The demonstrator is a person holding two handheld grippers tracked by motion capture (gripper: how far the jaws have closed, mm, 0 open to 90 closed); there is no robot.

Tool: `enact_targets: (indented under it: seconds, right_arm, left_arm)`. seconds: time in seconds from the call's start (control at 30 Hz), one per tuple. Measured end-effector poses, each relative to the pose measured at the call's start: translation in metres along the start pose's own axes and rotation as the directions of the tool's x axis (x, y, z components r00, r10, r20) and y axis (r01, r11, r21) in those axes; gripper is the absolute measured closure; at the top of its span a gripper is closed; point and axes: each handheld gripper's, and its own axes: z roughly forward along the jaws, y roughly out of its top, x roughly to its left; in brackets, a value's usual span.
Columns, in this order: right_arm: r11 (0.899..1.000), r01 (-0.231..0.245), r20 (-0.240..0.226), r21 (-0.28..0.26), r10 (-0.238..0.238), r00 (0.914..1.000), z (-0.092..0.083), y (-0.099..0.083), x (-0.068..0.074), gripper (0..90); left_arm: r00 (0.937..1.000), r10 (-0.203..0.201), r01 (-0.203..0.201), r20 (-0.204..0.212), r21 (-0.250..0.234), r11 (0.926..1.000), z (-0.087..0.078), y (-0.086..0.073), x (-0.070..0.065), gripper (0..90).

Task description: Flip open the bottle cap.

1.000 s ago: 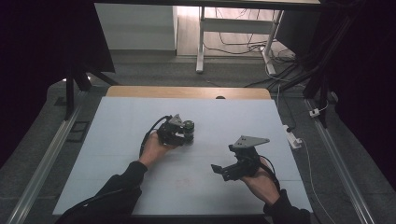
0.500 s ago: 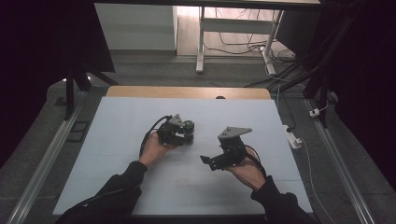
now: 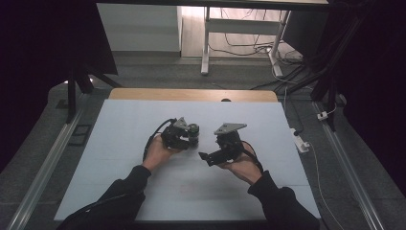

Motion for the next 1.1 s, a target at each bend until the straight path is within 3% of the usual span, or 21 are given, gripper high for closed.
enact_targets:
  seconds: [0.1,0.27,0.5,0.53,0.6,0.67,0.77,0.8,0.83,0.87,1.1]
  right_arm:
    - [1.000,0.009,0.004,0.010,-0.010,0.9999,0.006,0.002,-0.001,0.1]
    - [1.000,0.021,-0.001,0.003,-0.021,0.9998,0.013,0.005,-0.004,12.0]
    - [0.999,0.041,-0.011,-0.004,-0.041,0.9991,0.021,0.011,-0.005,36.0]
    - [0.999,0.038,-0.020,-0.003,-0.038,0.9991,0.024,0.013,-0.006,44.8]
    - [0.999,0.037,-0.030,0.002,-0.037,0.9989,0.025,0.014,-0.007,48.7]
    - [0.999,0.038,-0.040,0.020,-0.037,0.9985,0.029,0.016,-0.007,61.4]
    - [0.998,0.043,-0.046,0.040,-0.041,0.9981,0.034,0.017,-0.007,74.4]
    - [0.998,0.043,-0.046,0.040,-0.041,0.9981,0.034,0.017,-0.007,74.4]
    - [0.997,0.057,-0.050,0.048,-0.055,0.9973,0.037,0.017,-0.007,83.4]
    - [0.997,0.061,-0.050,0.048,-0.059,0.9970,0.038,0.018,-0.006,86.7]
    - [0.997,0.053,-0.044,0.051,-0.051,0.9977,0.049,0.020,-0.007,89.3]
  left_arm:
    - [1.0000,0.005,-0.005,0.000,0.004,1.0000,0.000,0.000,0.000,53.8]
    - [1.0000,0.005,-0.005,0.000,0.005,1.0000,0.000,0.000,0.000,53.8]
    - [1.0000,0.005,-0.005,-0.001,0.007,1.0000,0.000,0.000,0.000,53.8]
    - [1.0000,0.005,-0.005,0.000,0.008,1.0000,0.000,0.000,0.000,53.8]
    - [1.0000,0.006,-0.006,0.000,0.008,1.0000,0.000,0.000,0.000,53.8]
    - [1.0000,0.005,-0.005,0.000,0.008,1.0000,0.000,0.000,0.000,53.8]
    - [1.0000,0.002,-0.002,-0.002,0.005,1.0000,0.000,0.000,0.000,53.8]
    - [1.0000,0.001,-0.001,-0.002,0.005,1.0000,0.000,0.000,0.000,53.8]
    - [1.0000,0.005,-0.005,-0.002,0.009,0.9999,0.000,0.001,0.000,53.8]
    - [1.0000,0.005,-0.005,-0.002,0.009,0.9999,0.000,0.001,0.000,53.8]
    - [1.0000,0.008,-0.008,-0.003,0.014,0.9999,0.000,0.001,0.000,53.8]
